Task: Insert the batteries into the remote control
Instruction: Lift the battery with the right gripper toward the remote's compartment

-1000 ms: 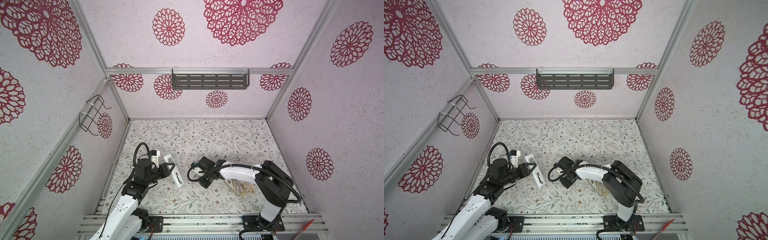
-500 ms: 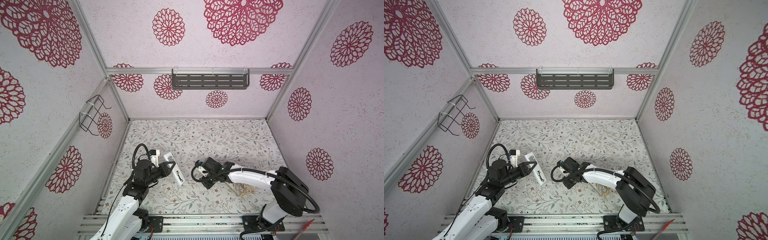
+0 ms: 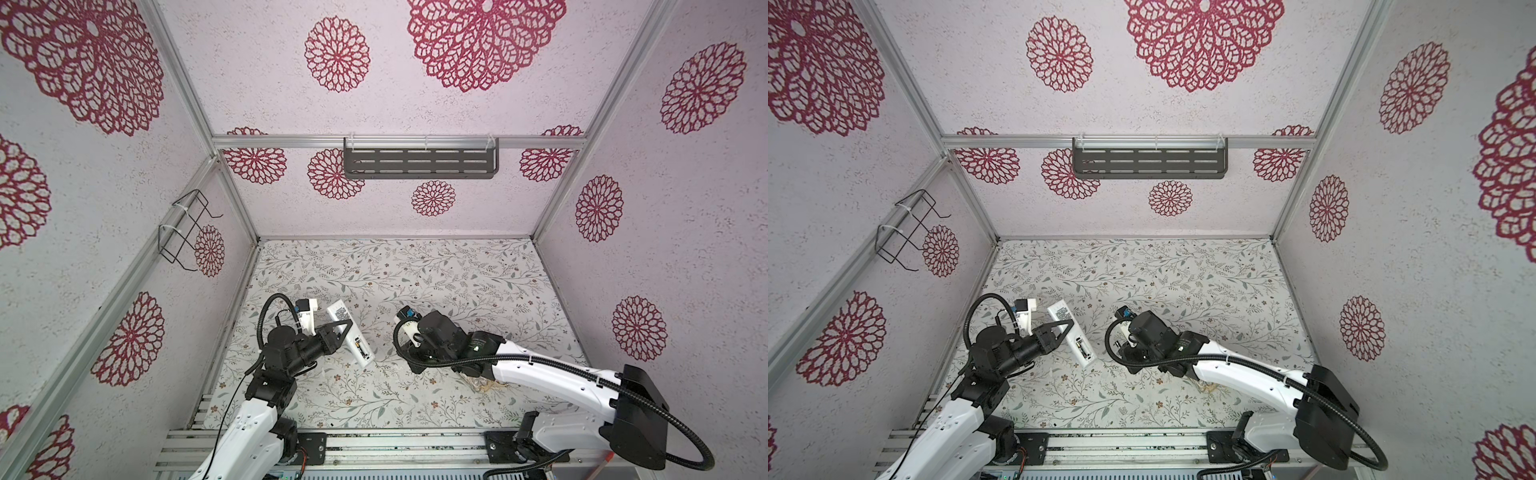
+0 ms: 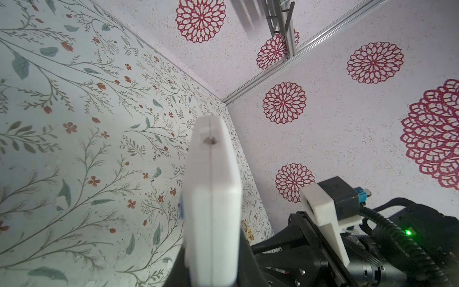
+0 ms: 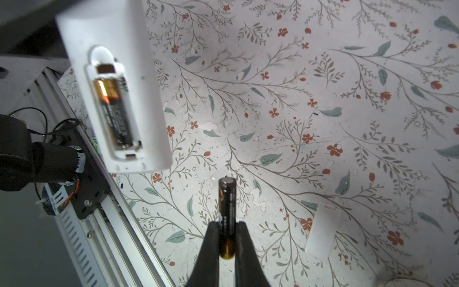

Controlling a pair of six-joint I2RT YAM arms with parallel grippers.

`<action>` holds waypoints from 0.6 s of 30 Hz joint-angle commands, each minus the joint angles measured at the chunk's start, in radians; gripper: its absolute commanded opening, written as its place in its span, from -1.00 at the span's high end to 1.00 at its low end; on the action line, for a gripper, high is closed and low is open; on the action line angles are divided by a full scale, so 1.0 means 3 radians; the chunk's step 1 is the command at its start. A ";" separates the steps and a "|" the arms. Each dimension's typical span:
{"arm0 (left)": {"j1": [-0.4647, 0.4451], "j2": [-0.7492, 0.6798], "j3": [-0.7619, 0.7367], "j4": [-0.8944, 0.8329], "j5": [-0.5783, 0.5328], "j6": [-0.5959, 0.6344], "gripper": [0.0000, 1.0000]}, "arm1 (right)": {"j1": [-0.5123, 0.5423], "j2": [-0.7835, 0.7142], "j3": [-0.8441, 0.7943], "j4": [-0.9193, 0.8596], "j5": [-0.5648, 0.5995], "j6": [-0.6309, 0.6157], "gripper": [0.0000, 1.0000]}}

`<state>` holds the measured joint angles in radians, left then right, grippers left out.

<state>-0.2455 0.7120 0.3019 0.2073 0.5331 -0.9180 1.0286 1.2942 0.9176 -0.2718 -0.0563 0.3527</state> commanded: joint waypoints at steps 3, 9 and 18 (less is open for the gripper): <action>0.0025 -0.0035 -0.0011 0.0203 0.0019 -0.0054 1.00 | 0.0077 -0.0013 0.0123 0.0321 0.0065 0.0133 1.00; 0.0026 -0.0036 -0.0034 0.0204 -0.0005 -0.0048 1.00 | 0.0183 0.0232 0.0344 0.0424 0.0062 0.0121 1.00; 0.0021 0.0035 -0.0075 0.0262 -0.0038 -0.0033 1.00 | 0.0232 0.0514 0.0514 0.0492 -0.0018 0.0144 1.00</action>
<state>-0.2455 0.7189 0.2943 0.2283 0.5293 -0.9283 1.0939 1.4475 1.0374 -0.1471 -0.0574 0.3790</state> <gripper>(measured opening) 0.195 0.115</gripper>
